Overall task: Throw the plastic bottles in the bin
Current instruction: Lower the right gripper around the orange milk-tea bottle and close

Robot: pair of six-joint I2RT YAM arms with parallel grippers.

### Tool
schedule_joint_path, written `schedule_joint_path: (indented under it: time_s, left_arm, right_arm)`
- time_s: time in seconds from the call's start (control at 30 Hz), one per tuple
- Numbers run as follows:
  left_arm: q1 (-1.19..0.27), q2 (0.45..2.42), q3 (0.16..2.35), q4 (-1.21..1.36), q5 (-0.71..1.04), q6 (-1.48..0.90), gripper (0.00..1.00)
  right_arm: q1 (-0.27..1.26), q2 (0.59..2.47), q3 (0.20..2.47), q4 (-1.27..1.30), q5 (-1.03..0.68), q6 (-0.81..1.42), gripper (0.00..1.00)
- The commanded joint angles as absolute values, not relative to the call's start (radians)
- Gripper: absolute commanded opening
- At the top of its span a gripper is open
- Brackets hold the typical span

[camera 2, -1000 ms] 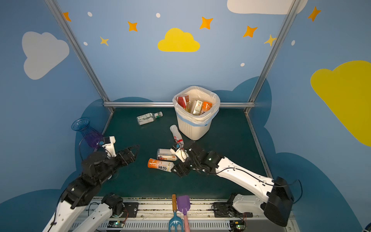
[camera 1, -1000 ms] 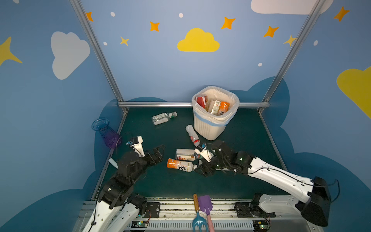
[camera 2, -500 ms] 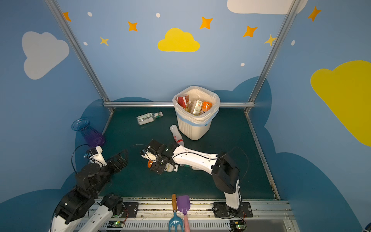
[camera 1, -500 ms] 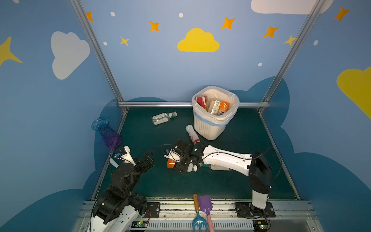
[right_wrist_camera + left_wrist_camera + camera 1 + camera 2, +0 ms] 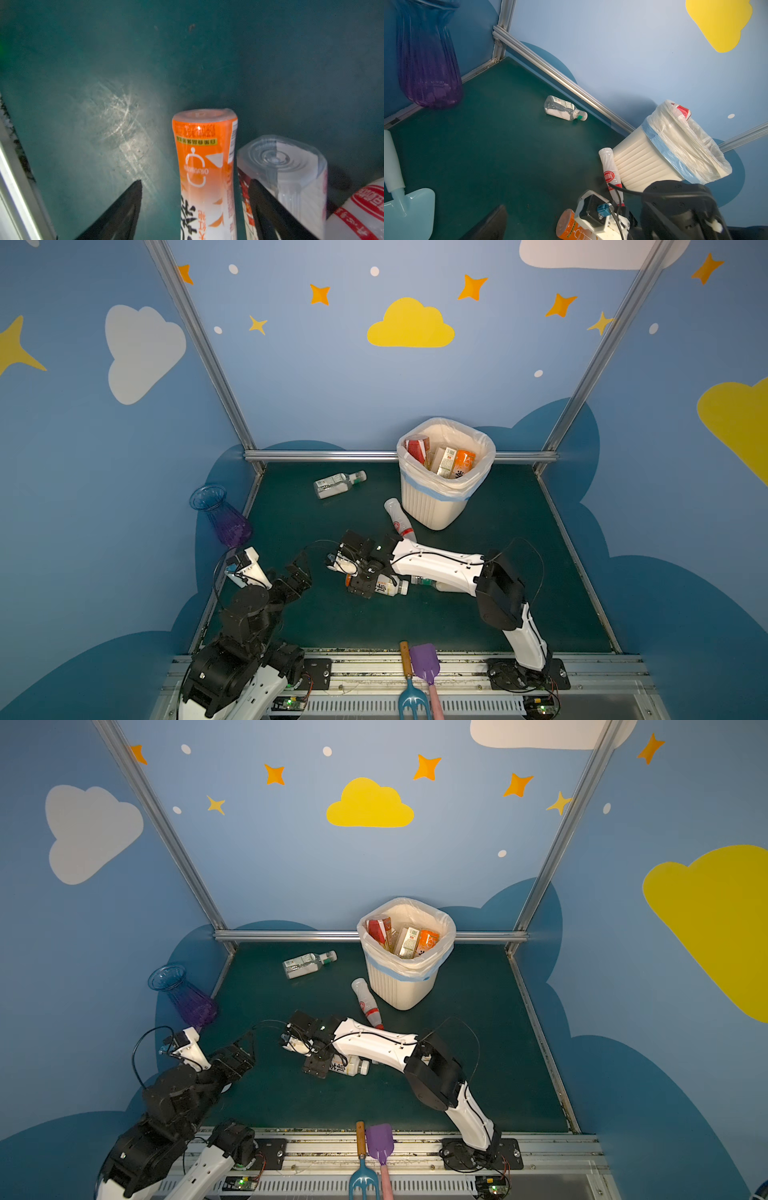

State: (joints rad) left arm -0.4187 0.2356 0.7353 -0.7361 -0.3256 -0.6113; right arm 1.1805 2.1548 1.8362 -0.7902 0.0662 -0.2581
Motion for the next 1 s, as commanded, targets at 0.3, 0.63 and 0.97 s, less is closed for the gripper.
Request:
schedule_joint_path:
  time_s: [0.3,0.63,0.97]
  left_arm:
    - [-0.415,0.178,0.778,-0.804,-0.395,-0.566,1.0]
    - [-0.416,0.177,0.778,-0.805,-0.404,-0.56,1.0]
    - [-0.417,0.183,0.777,-0.804,-0.403,-0.56,1.0]
  right_arm:
    - [1.183,2.307,1.99,-0.916,0.101,-0.278,0.81]
    - [1.183,2.359,2.054,-0.941,0.108,-0.264,0.59]
    - [1.182,2.213,1.987,-0.876,0.038,-0.235,0.39]
